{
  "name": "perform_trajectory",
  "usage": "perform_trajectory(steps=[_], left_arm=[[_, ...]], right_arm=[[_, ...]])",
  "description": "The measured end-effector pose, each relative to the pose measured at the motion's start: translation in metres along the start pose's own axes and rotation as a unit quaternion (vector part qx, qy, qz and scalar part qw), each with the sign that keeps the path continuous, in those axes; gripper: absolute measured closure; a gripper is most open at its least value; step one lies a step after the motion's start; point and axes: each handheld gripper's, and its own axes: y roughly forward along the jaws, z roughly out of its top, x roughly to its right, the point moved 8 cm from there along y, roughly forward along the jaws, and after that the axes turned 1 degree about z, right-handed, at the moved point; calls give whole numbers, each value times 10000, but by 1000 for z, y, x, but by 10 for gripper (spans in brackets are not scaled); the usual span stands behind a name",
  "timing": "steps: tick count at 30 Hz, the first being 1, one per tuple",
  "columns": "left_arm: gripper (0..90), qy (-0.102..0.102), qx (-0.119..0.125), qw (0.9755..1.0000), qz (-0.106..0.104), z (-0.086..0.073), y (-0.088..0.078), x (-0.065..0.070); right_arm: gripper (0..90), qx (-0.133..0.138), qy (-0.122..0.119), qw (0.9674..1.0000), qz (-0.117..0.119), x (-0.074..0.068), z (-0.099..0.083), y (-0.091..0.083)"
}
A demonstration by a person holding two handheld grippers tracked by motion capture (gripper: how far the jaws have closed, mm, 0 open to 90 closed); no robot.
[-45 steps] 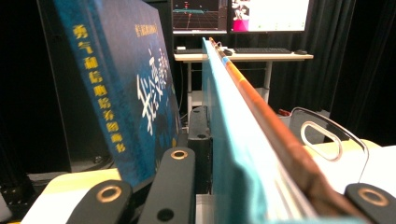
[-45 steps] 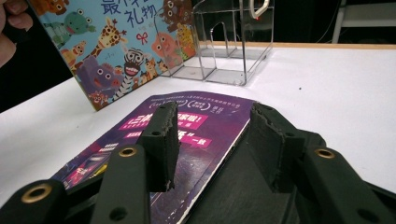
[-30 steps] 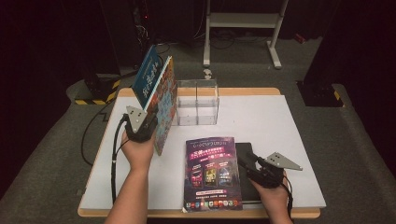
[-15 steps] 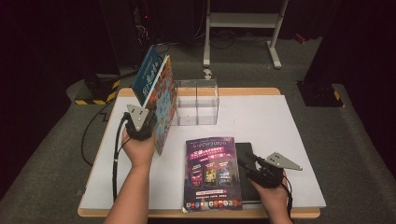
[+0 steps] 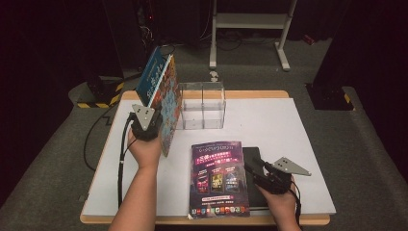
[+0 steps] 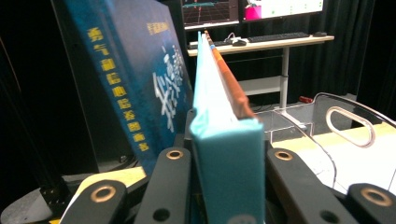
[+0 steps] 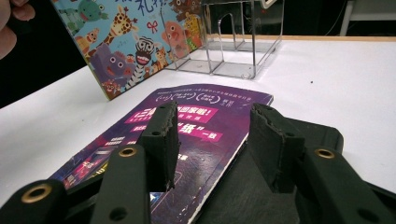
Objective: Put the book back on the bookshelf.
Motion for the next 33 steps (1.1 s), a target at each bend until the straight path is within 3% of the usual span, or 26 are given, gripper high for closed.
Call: perform_trajectory(steps=[9, 24, 30, 33], left_arm=[[767, 138, -43, 9998, 162, -1, -5, -2], [749, 122, 18, 9996, 259, -2, -4, -1], [621, 48, -43, 9999, 87, -3, -10, 2], [613, -39, -25, 10000, 36, -4, -15, 0]], right_arm=[[525, -49, -28, 10000, 24, -3, -2, 3], [524, -67, -46, 10000, 43, -4, -3, 3], [513, -102, -57, 9999, 44, -4, -4, 4], [508, -120, -103, 9999, 19, -4, -4, 4]])
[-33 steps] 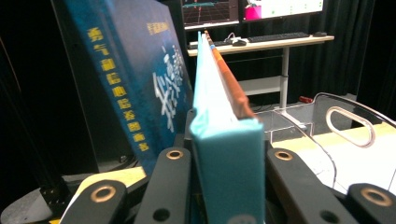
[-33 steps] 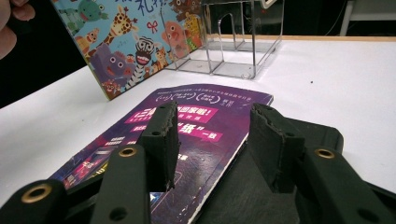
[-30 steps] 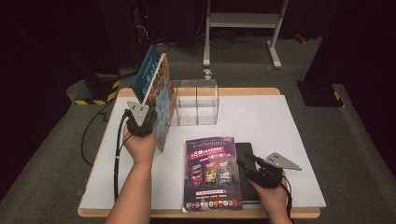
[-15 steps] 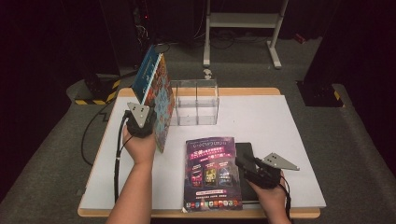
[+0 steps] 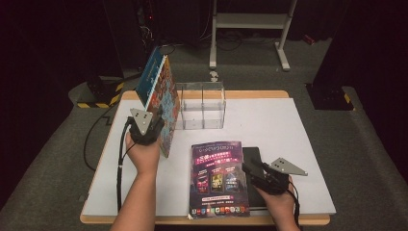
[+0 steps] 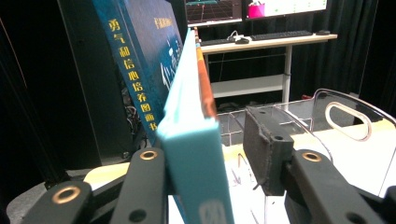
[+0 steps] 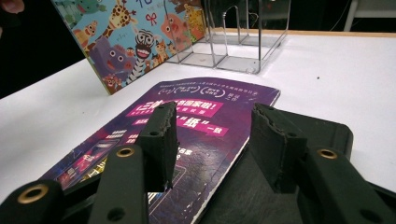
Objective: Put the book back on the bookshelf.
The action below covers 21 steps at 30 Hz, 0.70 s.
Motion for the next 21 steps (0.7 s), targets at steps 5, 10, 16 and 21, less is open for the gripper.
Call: perform_trajectory(steps=[5, 10, 16, 21], left_arm=[[590, -189, -96, 9997, -143, -5, -9, -4], [584, -343, -149, 9990, -236, -13, -19, -10], [560, -492, -244, 9976, -427, -25, -31, -13], [501, -595, -464, 9944, -734, -41, -37, -10]], right_arm=[[503, -21, -13, 10000, -9, 0, 0, 0], [498, -32, -45, 10000, -2, -1, -1, 0], [489, -51, -133, 9999, -6, -2, -1, 0], [483, -57, -159, 9998, -42, 0, -1, -1]])
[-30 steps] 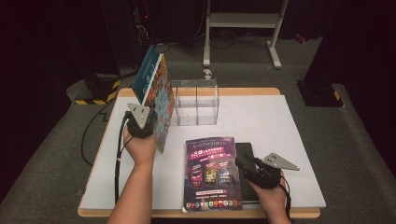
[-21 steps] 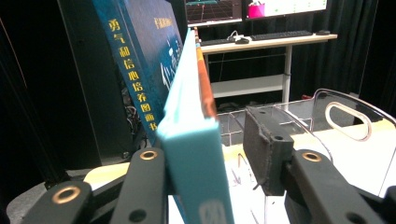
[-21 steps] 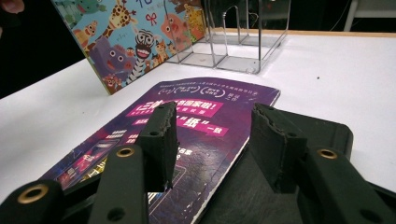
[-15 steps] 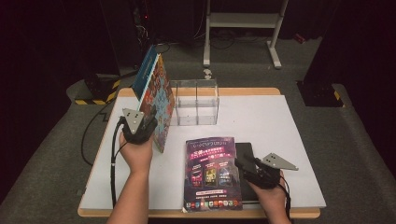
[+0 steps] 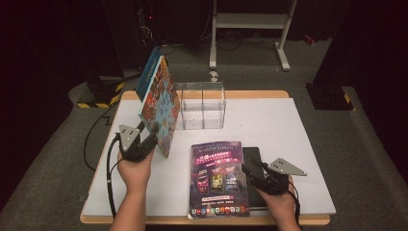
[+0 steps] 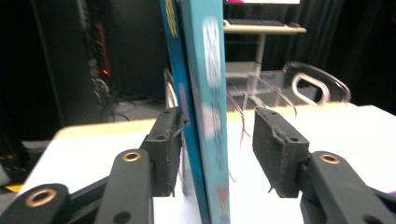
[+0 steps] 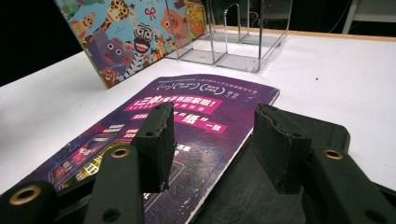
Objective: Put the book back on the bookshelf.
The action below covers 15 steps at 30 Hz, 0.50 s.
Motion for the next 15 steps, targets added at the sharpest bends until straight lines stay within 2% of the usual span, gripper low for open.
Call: perform_trajectory(steps=[3, 5, 9, 13, 15], left_arm=[[452, -49, -191, 9997, -113, -13, -2, 0], [418, -178, -257, 9992, -253, -22, -4, 0], [363, -247, -362, 9980, -455, -41, -9, 3], [337, -349, -493, 9960, -655, -56, -14, 5], [339, -327, -523, 9954, -727, -62, -17, 8]], right_arm=[[480, 27, 22, 10000, -19, 2, 1, -1], [475, 35, 21, 10000, -44, 4, 1, -3], [439, 60, 31, 9999, -92, 8, 2, -4], [428, 29, -15, 9999, -143, 9, 1, -5], [427, -25, -76, 9999, -142, 10, -1, -4]])
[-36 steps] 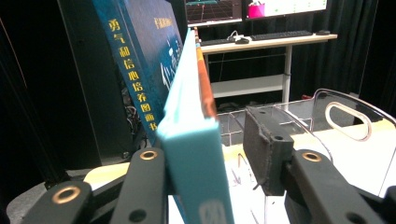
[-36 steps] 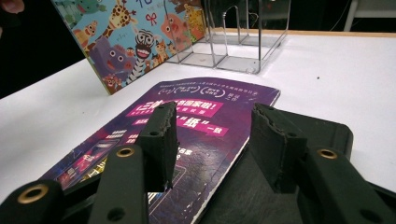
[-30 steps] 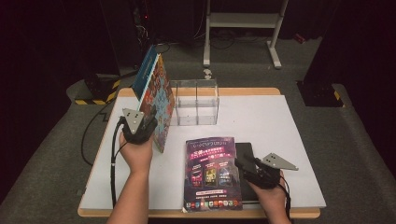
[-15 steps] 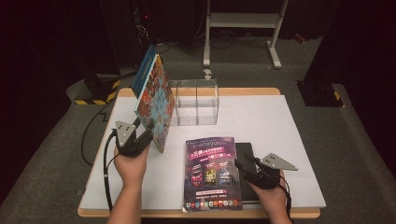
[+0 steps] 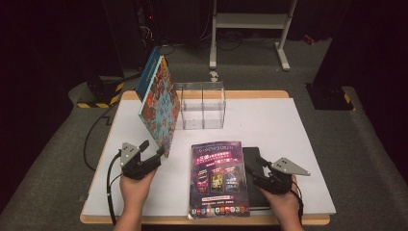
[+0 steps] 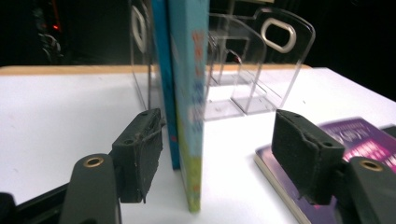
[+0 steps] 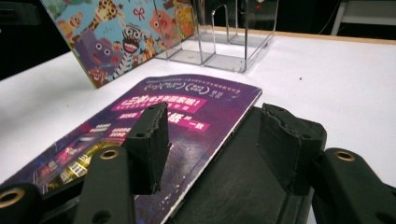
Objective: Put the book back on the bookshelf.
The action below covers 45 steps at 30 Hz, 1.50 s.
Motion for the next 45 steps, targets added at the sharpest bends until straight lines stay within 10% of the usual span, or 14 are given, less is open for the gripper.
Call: perform_trajectory(steps=[9, 14, 28, 36, 45], left_arm=[[342, 120, -762, 9947, -687, -40, 7, 22], [338, -68, -1303, 9854, -1090, -59, 15, 39], [182, -505, -2136, 9603, -1722, -87, 40, 106], [159, -314, -2158, 9622, -1633, -88, 42, 112], [256, -161, -2135, 9551, -2047, -81, 46, 136]], right_arm=[[393, -146, -28, 9999, -78, 1, -4, 3], [387, -452, -362, 9982, -167, -4, -11, 5], [379, -528, -256, 9980, -241, 0, -25, -6], [382, -557, -251, 9979, -231, 2, -27, -8], [369, -611, -78, 9977, -270, 6, -28, -7]])
